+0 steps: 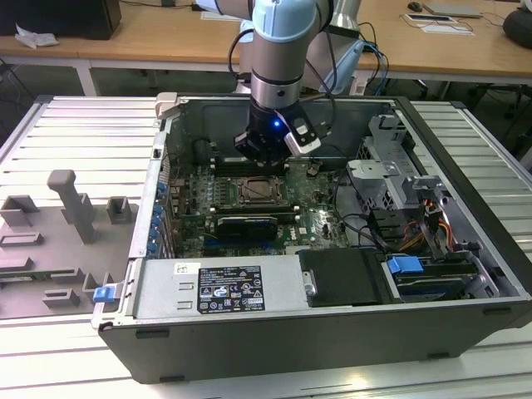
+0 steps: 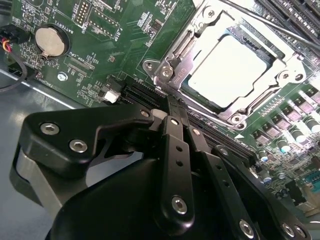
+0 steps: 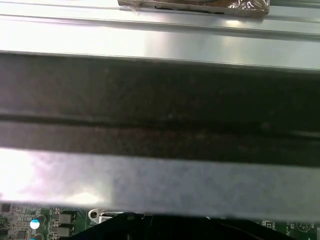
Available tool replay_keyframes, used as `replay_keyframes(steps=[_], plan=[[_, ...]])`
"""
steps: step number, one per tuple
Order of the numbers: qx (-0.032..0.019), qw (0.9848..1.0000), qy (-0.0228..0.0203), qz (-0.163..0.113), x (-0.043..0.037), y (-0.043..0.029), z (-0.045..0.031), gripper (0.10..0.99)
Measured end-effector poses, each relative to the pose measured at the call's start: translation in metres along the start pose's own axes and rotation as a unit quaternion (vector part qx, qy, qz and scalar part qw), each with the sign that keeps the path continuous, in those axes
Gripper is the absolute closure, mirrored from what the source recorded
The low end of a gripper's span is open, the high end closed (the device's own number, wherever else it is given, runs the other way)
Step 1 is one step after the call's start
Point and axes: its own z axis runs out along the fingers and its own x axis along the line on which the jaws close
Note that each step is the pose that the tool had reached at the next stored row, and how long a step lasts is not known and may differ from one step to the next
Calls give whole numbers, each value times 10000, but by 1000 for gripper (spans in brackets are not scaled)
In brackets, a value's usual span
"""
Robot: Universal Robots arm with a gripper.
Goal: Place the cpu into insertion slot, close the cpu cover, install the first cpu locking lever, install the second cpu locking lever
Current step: 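Install the first cpu locking lever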
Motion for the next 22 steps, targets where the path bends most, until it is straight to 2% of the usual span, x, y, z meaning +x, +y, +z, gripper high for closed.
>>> replay_keyframes(steps=[12,19,21,22], plan=[[83,10000,5,-1,-2,-3,19,980],[98,10000,7,0,-3,-4,33,980],[94,10000,3,-1,-5,-2,19,980],[97,10000,6,-1,-6,3,-28,980]])
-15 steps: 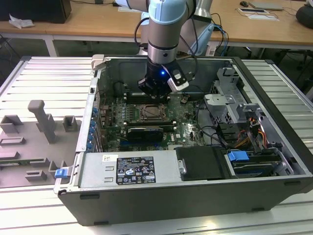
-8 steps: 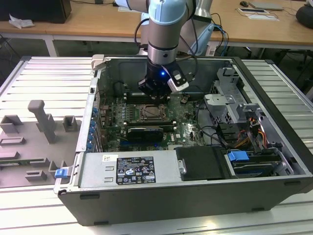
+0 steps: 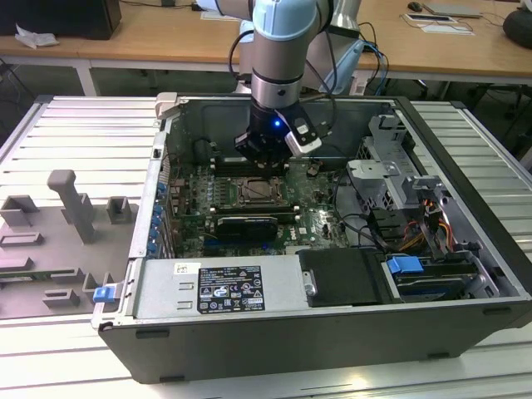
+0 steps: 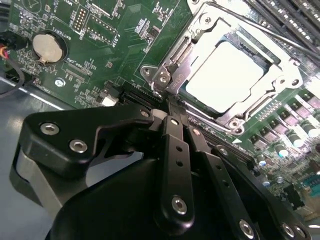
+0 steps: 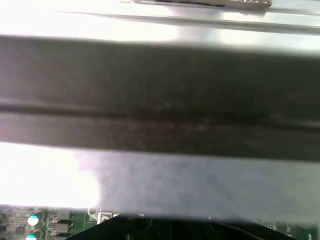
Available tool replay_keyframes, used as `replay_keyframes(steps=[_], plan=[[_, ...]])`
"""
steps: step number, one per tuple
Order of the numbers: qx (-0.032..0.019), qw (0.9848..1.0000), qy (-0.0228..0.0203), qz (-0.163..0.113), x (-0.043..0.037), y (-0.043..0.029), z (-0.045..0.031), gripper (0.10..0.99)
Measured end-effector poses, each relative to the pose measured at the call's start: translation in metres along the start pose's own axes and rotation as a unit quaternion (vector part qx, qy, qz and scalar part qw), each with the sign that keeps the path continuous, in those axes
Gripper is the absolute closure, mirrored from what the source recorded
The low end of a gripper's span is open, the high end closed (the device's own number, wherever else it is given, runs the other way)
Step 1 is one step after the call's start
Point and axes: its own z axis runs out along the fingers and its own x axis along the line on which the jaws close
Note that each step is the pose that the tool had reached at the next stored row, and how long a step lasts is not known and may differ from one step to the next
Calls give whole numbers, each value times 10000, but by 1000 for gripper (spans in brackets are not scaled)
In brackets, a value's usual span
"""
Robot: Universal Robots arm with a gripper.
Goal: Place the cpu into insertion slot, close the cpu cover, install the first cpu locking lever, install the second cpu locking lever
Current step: 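Install the first cpu locking lever, then install the second cpu locking lever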
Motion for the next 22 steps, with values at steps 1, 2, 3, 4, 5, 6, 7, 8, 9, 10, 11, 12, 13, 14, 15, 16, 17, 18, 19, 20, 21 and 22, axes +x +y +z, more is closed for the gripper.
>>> replay_keyframes(steps=[1,2,3,4,5,6,7,8,9,10,11,12,13,14,15,16,17,18,19,20,21,22], plan=[[0,10000,0,0,0,3,-32,980],[2,10000,0,0,-1,6,-59,980],[1,10000,-1,0,-1,7,-71,980],[1,10000,-1,-1,-1,7,-71,980],[2,10000,0,-1,-1,2,-73,980],[3,10000,0,0,0,-7,-74,980],[2,10000,0,0,0,-16,-74,980],[3,10000,0,0,1,-22,-75,980],[2,10000,-1,0,1,-25,-75,980],[2,10000,0,0,1,-28,-75,980],[3,10000,0,0,1,-30,-76,980],[2,10000,0,0,1,-34,-76,980],[2,10000,0,0,2,-37,-76,980],[2,10000,0,0,2,-40,-77,980],[3,10000,0,0,2,-42,-77,980],[3,10000,0,0,2,-44,-77,980],[3,10000,1,-1,2,-51,-78,980],[3,10000,0,0,3,-61,-79,980],[3,10000,0,0,3,-69,-80,980],[3,10000,0,0,4,-82,-81,980],[3,10000,0,0,4,-92,-82,980],[2,10000,0,0,5,-104,-83,980]])
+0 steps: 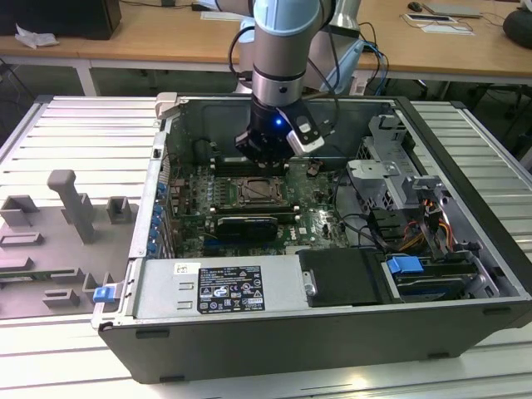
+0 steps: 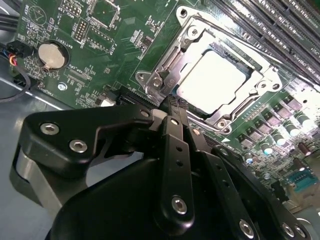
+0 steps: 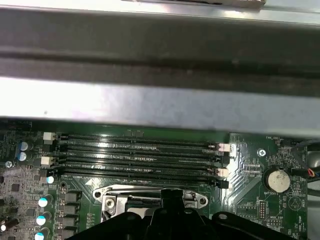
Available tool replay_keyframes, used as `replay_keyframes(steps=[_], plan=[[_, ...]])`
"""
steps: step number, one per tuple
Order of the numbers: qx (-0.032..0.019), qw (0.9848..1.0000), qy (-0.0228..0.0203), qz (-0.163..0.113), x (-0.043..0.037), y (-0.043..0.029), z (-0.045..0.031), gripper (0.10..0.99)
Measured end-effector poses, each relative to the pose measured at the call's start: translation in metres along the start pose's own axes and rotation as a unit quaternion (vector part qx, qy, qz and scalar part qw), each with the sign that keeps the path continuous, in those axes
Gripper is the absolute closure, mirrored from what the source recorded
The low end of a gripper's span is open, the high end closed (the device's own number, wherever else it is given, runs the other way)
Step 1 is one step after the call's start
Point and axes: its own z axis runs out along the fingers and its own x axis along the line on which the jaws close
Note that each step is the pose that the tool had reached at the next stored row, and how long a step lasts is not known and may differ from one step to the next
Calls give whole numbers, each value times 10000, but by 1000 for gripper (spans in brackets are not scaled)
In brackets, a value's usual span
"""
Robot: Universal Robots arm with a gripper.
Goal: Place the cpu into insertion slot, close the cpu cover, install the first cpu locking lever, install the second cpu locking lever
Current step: 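Install the second cpu locking lever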
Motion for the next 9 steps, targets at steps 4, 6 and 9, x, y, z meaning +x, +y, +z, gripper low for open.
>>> replay_keyframes(steps=[4,6,9], plan=[[1,10000,0,0,1,-14,-22,980],[2,10000,0,0,-1,-6,-111,980],[9,10000,1,0,-3,9,-267,980]])
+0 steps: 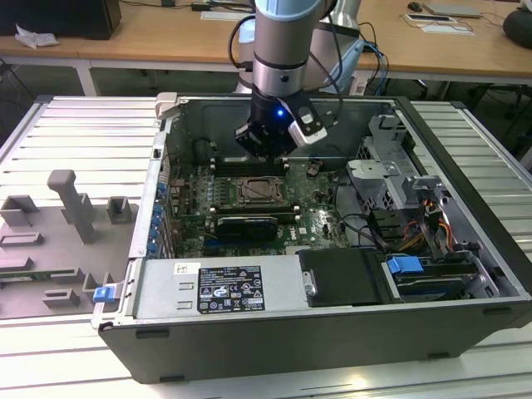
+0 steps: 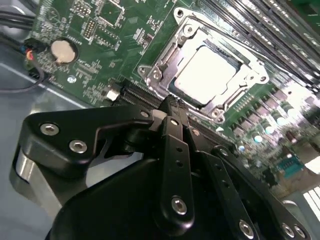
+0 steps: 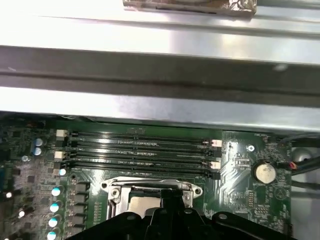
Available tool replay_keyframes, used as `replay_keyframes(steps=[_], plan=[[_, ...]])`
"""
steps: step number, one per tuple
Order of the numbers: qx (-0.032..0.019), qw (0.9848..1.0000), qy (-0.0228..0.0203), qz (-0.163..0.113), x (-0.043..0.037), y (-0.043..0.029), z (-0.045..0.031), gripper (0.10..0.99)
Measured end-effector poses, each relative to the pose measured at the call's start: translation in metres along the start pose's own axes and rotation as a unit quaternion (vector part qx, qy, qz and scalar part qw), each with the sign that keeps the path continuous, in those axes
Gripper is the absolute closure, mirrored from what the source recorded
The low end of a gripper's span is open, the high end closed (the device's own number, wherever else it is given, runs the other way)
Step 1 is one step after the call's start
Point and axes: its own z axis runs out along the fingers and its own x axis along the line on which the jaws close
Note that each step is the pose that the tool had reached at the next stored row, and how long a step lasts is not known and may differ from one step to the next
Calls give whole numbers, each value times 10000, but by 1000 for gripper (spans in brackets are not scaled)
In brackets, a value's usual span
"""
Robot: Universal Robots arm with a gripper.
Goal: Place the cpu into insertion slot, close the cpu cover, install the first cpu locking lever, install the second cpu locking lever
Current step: 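Install the second cpu locking lever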
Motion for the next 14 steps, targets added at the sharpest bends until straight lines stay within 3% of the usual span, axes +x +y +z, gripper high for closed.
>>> replay_keyframes(steps=[1,4,9,12,14], plan=[[2,10000,0,0,1,-5,-19,980],[2,10000,0,1,13,-151,-30,980],[2,10000,0,1,22,-309,-39,980],[1,10000,0,0,30,-455,-43,980],[1,10000,1,0,32,-498,-42,980]])
